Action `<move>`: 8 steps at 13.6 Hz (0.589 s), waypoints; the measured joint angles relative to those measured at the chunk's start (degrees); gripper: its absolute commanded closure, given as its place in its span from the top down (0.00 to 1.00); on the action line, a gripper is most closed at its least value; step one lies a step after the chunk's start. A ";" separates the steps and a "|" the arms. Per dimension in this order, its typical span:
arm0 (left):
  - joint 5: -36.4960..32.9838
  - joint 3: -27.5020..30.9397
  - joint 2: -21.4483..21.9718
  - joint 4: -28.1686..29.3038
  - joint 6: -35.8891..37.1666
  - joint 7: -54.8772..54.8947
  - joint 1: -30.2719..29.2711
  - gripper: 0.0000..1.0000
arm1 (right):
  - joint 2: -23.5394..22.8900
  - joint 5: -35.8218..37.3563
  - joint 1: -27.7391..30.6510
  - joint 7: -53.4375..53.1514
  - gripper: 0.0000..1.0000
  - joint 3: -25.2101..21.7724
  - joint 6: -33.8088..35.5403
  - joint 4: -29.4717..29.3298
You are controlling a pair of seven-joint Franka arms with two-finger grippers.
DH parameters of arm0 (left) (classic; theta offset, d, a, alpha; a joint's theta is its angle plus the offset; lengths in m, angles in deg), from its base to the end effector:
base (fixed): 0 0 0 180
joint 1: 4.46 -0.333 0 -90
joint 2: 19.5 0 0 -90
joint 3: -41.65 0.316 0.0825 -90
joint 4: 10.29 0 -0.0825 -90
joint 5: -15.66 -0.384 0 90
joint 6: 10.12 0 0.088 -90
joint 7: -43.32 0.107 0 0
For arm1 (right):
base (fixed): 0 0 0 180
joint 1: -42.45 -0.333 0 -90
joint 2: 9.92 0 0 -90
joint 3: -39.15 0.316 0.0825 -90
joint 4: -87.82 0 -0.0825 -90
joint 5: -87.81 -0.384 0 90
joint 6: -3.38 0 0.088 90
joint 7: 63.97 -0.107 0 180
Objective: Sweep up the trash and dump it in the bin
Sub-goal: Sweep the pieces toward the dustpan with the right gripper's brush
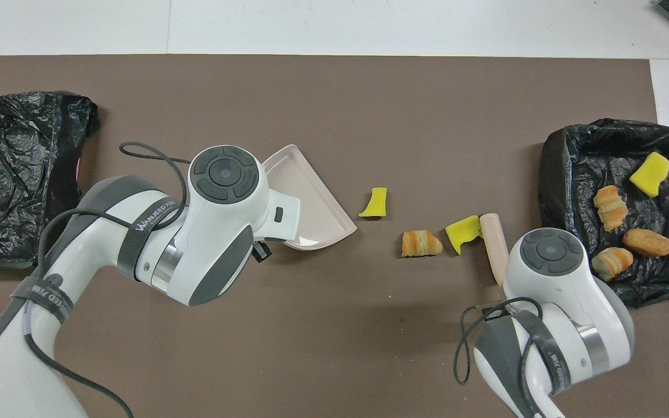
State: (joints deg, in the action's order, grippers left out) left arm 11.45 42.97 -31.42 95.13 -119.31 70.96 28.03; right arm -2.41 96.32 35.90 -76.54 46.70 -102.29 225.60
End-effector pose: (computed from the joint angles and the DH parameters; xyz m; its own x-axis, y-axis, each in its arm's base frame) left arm 0.5132 -0.3050 0.4039 0.4861 -0.8594 -0.1588 -0.8701 -0.4929 0.0042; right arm 0.4131 0.0913 0.3383 0.9232 0.0424 -0.3819 0.1346 -0.9666 0.2181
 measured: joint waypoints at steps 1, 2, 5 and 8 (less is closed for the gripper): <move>-0.01 0.06 0.00 0.06 0.31 3.40 -0.19 0.00 | -0.37 -1.56 -1.01 -0.82 0.00 0.02 -0.79 0.00; -0.27 0.07 0.03 0.21 0.72 6.28 -0.41 0.00 | -1.00 -2.95 -2.47 -2.91 0.00 0.04 -1.95 -0.02; -4.73 -0.13 0.47 1.10 0.83 12.66 -0.50 0.00 | -3.54 -6.26 -7.60 -10.79 0.00 0.11 -4.20 -1.16; -6.41 -0.53 1.07 2.04 0.81 13.83 -0.35 0.00 | -7.61 -9.05 -13.41 -17.53 0.00 0.18 -5.27 -5.15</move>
State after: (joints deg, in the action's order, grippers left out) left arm 5.04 42.44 -30.35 97.17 -118.50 84.79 27.68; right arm -10.03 87.27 22.49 -94.07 46.88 -107.56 220.45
